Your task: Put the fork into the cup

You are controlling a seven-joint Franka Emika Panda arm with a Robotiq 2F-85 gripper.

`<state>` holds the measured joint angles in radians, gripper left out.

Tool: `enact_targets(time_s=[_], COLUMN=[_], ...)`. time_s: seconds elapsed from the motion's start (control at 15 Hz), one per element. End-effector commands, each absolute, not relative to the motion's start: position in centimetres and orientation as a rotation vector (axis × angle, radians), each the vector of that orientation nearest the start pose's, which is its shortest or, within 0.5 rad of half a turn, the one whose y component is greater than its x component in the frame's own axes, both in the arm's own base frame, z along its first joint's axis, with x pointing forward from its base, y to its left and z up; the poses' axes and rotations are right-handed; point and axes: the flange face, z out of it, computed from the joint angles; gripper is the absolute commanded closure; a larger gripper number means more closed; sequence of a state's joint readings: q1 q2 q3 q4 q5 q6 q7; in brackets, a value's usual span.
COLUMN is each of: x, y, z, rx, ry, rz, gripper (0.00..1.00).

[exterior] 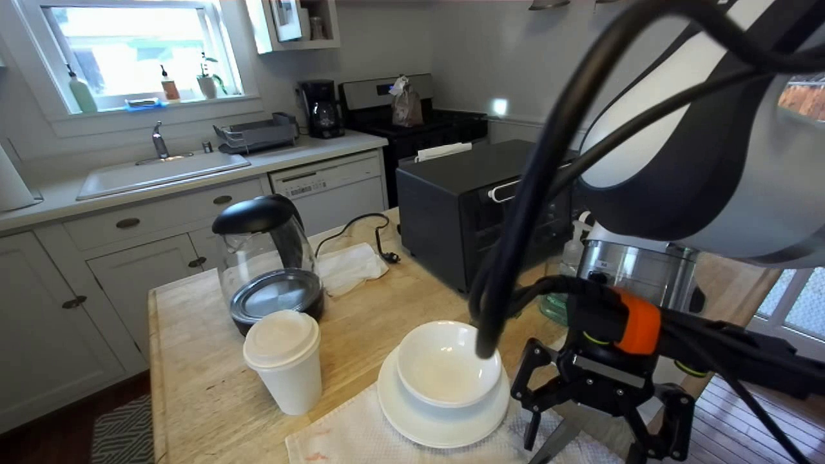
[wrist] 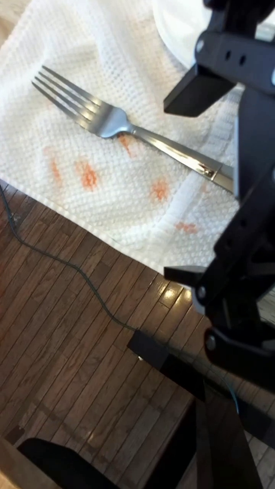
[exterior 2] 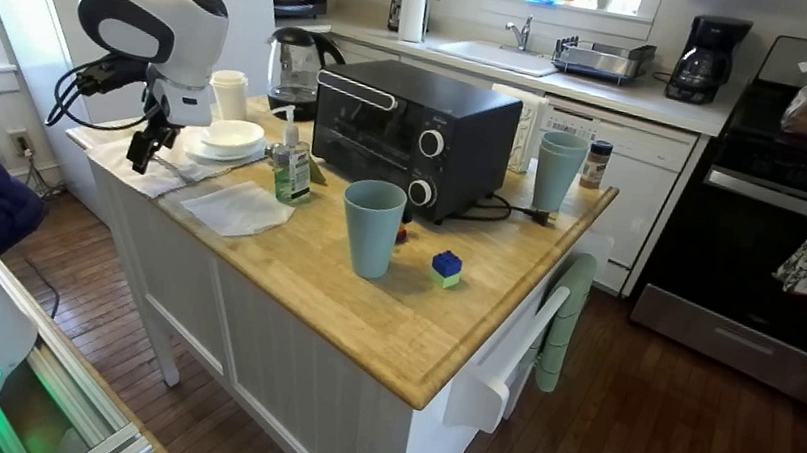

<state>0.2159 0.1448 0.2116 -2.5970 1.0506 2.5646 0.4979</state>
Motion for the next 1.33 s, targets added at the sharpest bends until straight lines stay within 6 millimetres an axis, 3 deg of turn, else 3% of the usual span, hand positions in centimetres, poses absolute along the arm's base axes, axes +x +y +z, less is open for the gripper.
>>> enact_targets(time_s=[0.0, 0.27, 0.33, 0.4, 0.53, 0.67, 0.73, 0.8, 0.87, 1.0, 1.13, 1.27], x=[39.1, 40.3, 40.5, 40.7, 41.1, 41.4, 41.5, 41.6, 41.7, 41.7, 41.8, 41.8], y=[18.0, 19.0, 19.2, 19.4, 19.6, 19.9, 20.0, 20.1, 20.3, 20.4, 20.5, 20.6], z=[17.9, 17.6, 17.5, 17.4, 17.1, 16.7, 16.5, 16.4, 16.2, 15.9, 15.8, 16.0], rx=[-2.313, -2.252, -2.244, -2.234, -2.222, -2.22, -2.221, -2.22, -2.22, -2.22, -2.22, -2.219], ry=[1.397, 1.416, 1.42, 1.423, 1.431, 1.431, 1.432, 1.43, 1.43, 1.433, 1.434, 1.434], rz=[0.508, 0.501, 0.504, 0.507, 0.512, 0.52, 0.524, 0.53, 0.534, 0.537, 0.538, 0.532], gripper=[0.0, 0.0, 0.05, 0.26, 0.31, 0.46, 0.48, 0.14, 0.15, 0.61, 0.63, 0.78])
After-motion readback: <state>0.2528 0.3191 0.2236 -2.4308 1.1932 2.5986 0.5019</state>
